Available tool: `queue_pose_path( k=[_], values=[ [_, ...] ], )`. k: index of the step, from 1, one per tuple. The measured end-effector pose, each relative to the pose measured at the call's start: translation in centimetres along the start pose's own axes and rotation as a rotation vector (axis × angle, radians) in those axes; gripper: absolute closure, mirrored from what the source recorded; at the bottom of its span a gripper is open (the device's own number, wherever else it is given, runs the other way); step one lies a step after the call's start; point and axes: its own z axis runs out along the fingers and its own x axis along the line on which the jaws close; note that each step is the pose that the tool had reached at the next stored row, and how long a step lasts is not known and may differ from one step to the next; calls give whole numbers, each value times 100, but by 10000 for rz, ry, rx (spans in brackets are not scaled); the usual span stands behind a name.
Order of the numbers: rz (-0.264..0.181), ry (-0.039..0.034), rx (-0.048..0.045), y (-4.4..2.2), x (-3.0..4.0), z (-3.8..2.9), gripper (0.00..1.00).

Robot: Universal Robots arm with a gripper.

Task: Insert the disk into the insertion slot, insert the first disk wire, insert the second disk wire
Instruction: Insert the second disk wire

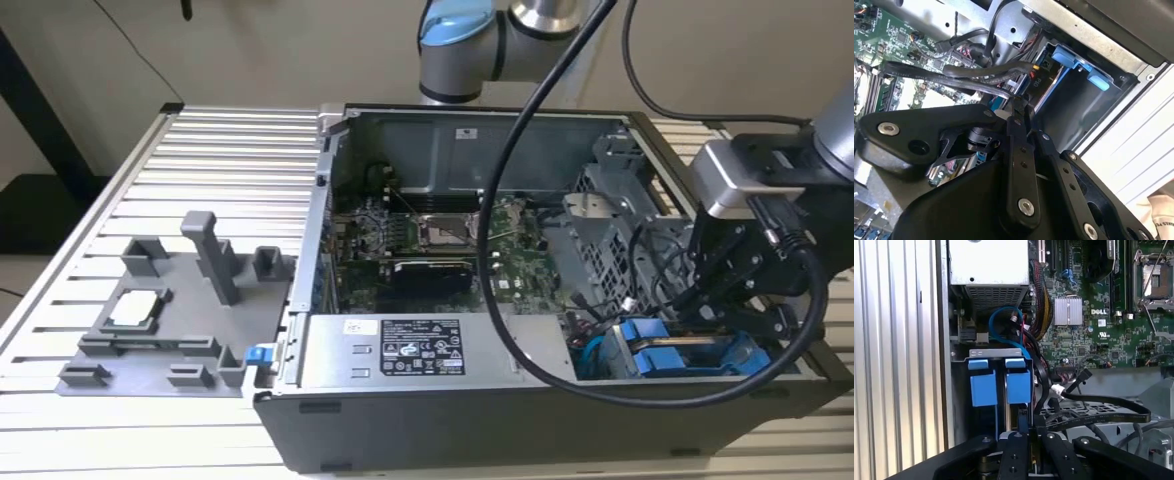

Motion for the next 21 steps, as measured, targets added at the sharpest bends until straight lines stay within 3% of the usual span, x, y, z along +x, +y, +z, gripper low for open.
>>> queue_pose_path(
  k=[21],
  values=[
    [0, 0, 0, -27, 19, 74, 82]
  ],
)
